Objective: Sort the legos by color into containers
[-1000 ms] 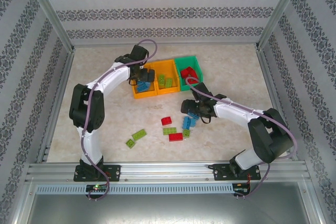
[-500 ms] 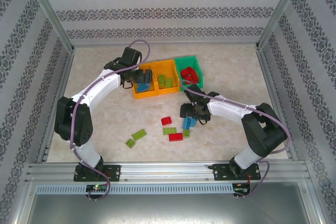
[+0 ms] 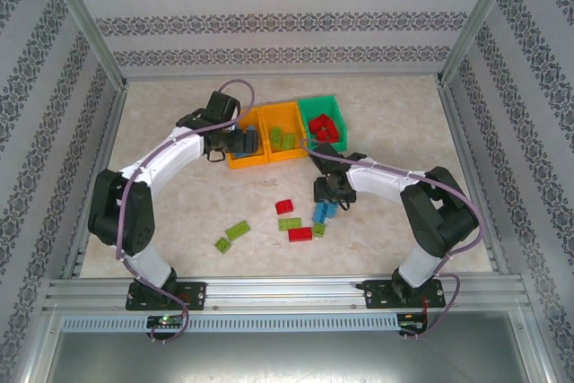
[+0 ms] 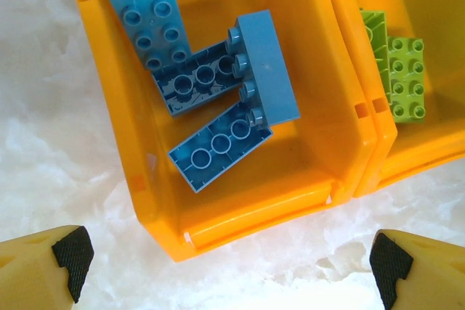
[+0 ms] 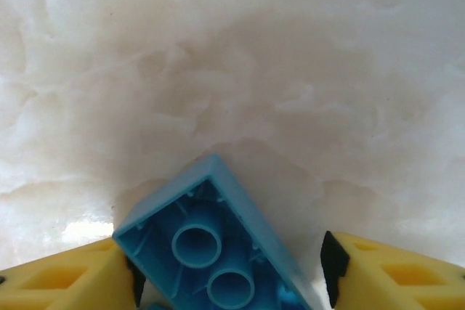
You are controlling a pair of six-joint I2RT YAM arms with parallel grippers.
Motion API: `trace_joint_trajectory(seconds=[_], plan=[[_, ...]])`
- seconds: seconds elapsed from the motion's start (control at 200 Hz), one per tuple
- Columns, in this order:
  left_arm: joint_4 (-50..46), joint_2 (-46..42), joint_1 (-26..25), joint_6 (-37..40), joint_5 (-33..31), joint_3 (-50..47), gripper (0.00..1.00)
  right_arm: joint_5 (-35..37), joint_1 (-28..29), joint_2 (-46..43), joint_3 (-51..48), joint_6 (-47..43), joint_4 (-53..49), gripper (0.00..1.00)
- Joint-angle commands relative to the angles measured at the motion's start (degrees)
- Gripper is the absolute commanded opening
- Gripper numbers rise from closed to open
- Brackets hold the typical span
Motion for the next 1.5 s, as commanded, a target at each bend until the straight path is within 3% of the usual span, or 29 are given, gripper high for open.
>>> trace_joint_trajectory(seconds=[0.0,0.275,0.649,0.739,0.859,1.129,1.499], plan=[[2.36,-4.07,0.31,-1.5,1.23,-1.44,1.0,1.87,-0.82,0.12,0.28,-1.34,-0.46,0.59],[1.97,-5.55,0.28,-1.68,1.58,-3.86,1.0,2.37,-1.17,0.3,1.05,-2.84,-0.02,0.39],[1.76,-9.96,0.26,-2.82,-2.36,-9.06,1.0,5.08,-0.84,-6.41,1.87,-2.5,1.39,0.26],[1.73,-12.22,0.32,-3.85,-2.7,-10.92,0.99,1.56,-0.52,-8.59,3.25,-2.25,4.32,0.26],[3.44,-16.47,0.25,-6.51,-2.05,-15.72,1.0,-10.41,0.11,-8.64,5.37,-0.43,13.14,0.25],[-0.28,-17.36,-0.16,-6.4,-4.7,-21.44,0.99,-23.18,1.98,4.59,22.23,1.13,18.56,0.26],[0.87,-21.55,-0.16,-8.5,-5.94,-25.66,1.0,-29.07,3.68,23.39,43.21,3.67,18.09,0.28]])
